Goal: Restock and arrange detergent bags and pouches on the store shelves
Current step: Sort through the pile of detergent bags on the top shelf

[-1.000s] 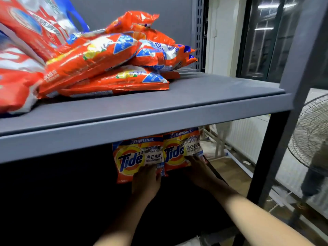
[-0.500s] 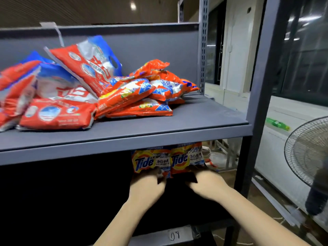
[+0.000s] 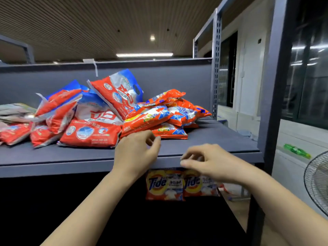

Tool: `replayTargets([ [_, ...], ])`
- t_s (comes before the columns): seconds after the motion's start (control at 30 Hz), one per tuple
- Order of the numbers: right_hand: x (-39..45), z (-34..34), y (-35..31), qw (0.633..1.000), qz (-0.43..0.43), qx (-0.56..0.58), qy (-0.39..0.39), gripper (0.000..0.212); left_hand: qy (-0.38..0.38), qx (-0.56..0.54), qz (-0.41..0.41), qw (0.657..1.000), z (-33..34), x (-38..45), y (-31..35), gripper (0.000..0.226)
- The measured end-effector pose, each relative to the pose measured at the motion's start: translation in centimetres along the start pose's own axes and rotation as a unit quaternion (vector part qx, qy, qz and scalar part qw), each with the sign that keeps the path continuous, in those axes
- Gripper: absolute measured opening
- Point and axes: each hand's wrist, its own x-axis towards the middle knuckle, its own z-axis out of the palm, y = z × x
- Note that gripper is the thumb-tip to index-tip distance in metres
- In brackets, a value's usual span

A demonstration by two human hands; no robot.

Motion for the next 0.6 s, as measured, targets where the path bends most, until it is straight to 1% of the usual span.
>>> replayTargets([
  [0.07, 1.3, -0.9, -0.9, 0.996, -0.009, 0.054, 0.072, 0.023, 0.003, -0.015, -0.019, 1.0, -0.2, 2.2, -1.2, 0.02],
  [0.13, 3.2, -1.5, -1.0, 0.987, -0.006, 0.082, 0.139, 0.023, -0.002, -0.026, -0.044, 0.999, 0.0, 4.3, -2.7, 0.021],
  [0.2, 5.6, -2.0, -0.5, 0.979, 0.02, 0.078, 0.188, 0.024, -0.003, -0.03, -0.057, 0.998, 0.3, 6.2, -4.2, 0.024],
  [0.27, 8.3, -2.5, 0.6, 0.97, 0.069, 0.064, 0.225, 0.026, -0.011, -0.018, -0.058, 0.998, 0.8, 8.2, -5.4, 0.031],
  [0.3, 9.6, -2.8, 1.1, 0.965, 0.103, 0.063, 0.232, 0.029, -0.021, -0.008, -0.058, 0.998, 1.1, 9.1, -5.9, 0.036],
  [0.37, 12.0, -3.1, 2.0, 0.956, 0.174, 0.071, 0.224, 0.041, -0.05, 0.006, -0.059, 0.997, 2.1, 10.9, -6.6, 0.045],
  [0.47, 15.0, -3.1, 2.8, 0.94, 0.265, 0.087, 0.197, 0.055, -0.088, 0.011, -0.051, 0.995, 3.7, 13.5, -7.5, 0.048],
  [0.5, 15.9, -3.0, 2.9, 0.932, 0.284, 0.119, 0.19, 0.058, -0.094, 0.003, -0.046, 0.995, 4.1, 14.4, -7.7, 0.046],
  [0.53, 16.6, -2.8, 2.9, 0.919, 0.295, 0.178, 0.19, 0.06, -0.1, -0.008, -0.043, 0.994, 4.6, 15.2, -7.9, 0.045],
  [0.57, 17.3, -2.7, 2.9, 0.897, 0.306, 0.256, 0.191, 0.061, -0.107, -0.017, -0.04, 0.993, 5.1, 15.9, -8.1, 0.044],
  [0.6, 17.8, -2.6, 2.8, 0.866, 0.316, 0.334, 0.195, 0.061, -0.119, -0.02, -0.037, 0.992, 5.6, 16.5, -8.2, 0.046],
])
